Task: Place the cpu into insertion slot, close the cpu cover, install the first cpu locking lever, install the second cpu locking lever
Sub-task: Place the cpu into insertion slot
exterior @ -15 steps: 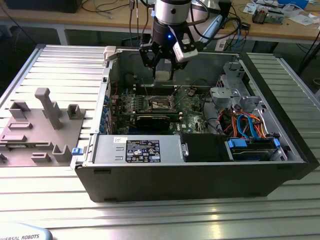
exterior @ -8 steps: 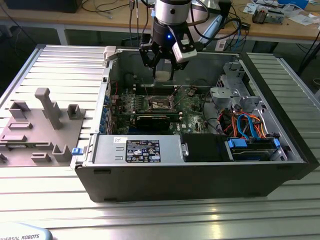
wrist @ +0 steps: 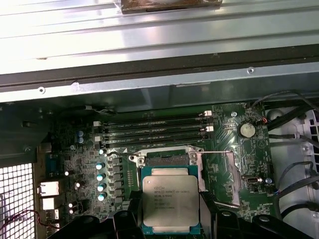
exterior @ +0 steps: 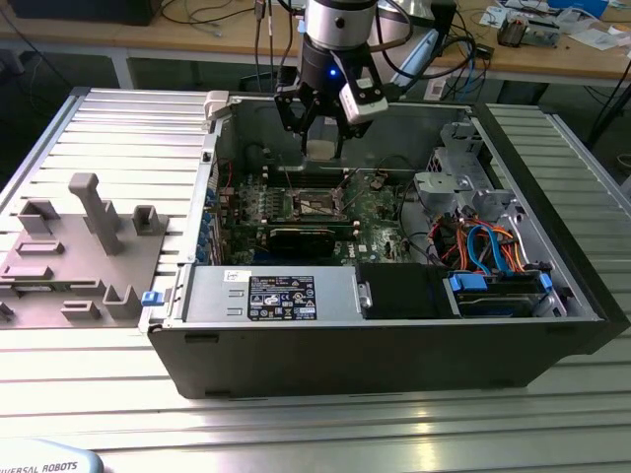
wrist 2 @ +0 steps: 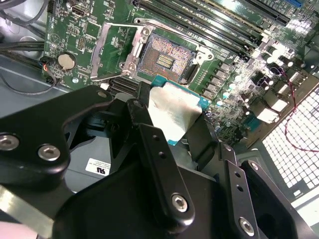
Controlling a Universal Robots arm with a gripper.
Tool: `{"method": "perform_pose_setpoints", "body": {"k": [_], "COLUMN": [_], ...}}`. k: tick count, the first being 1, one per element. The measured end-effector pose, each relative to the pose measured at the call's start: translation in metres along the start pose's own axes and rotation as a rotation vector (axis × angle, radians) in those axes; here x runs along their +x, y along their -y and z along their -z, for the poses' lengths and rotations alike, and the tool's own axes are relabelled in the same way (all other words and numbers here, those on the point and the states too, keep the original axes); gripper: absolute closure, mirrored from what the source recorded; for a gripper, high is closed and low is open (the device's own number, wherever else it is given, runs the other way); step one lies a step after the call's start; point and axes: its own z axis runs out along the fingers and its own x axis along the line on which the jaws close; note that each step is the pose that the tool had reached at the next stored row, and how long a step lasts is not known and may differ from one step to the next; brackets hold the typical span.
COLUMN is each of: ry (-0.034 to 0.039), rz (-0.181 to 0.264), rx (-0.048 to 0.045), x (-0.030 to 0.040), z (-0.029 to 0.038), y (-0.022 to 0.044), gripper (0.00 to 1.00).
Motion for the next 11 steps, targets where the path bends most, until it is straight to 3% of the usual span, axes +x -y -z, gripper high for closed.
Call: {"method": "perform_pose_setpoints", "body": {"k": [11], "ry": [0.0004], "rz": [-0.004], "rx": [-0.0001], "x": [0.0000], "z": [-0.0002], "y": [0.0000], "gripper": [0.46]}}
